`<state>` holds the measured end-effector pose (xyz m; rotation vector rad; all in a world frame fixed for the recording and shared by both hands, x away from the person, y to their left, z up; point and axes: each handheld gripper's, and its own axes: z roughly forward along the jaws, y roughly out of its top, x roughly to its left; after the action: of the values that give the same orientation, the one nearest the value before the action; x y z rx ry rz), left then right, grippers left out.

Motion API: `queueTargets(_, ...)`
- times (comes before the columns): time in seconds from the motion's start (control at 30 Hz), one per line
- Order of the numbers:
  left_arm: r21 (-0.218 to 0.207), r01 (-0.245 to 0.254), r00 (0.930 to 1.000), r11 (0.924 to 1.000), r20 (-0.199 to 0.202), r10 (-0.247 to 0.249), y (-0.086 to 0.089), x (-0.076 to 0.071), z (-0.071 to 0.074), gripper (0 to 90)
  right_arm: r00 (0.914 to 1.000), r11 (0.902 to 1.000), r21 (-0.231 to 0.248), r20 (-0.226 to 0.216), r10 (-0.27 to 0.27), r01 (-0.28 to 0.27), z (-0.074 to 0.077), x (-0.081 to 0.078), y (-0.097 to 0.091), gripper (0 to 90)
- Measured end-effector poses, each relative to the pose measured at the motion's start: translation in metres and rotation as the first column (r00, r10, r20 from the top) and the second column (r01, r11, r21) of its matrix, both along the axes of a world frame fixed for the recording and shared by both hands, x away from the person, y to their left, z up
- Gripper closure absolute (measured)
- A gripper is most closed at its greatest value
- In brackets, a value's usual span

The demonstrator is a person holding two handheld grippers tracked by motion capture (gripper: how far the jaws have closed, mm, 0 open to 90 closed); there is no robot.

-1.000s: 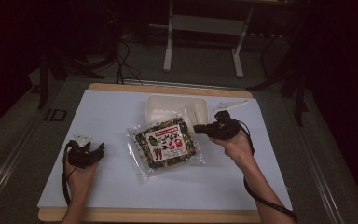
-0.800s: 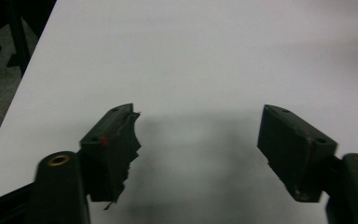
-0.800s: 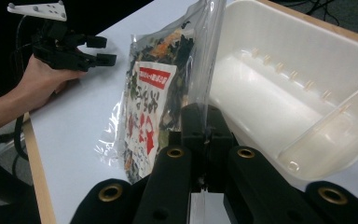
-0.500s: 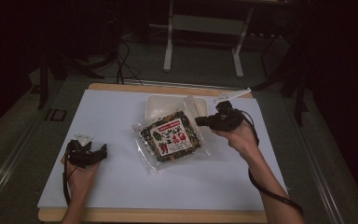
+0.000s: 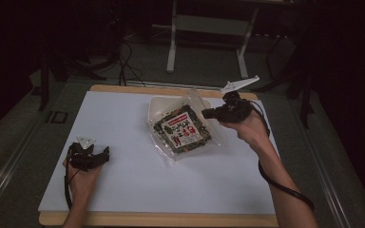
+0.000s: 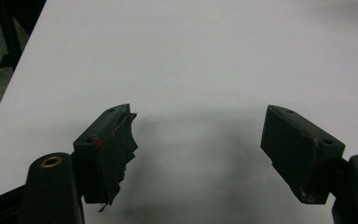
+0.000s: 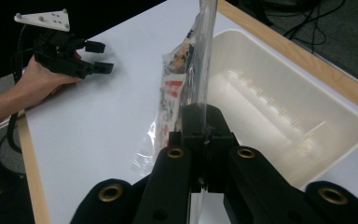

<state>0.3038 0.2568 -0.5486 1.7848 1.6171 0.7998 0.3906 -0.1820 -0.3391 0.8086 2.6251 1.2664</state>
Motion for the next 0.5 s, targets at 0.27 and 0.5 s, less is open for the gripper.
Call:
queueTargets(0.27, 0.002, -0.007, 1.0, 1.0, -0.004, 0.007, 0.0, 0.0, -0.001, 25.3, 0.9994, 0.9998, -0.022, 0.035, 0.002, -0.001, 0.018, 0.004, -0.003, 89.8)
queueTargets(0.5, -0.001, -0.007, 1.0, 1.0, -0.005, 0.007, 0.0, 0.0, -0.001, 25.8, 0.9986, 0.9999, -0.013, 0.054, 0.0, 0.001, 0.031, 0.009, -0.002, 89.8)
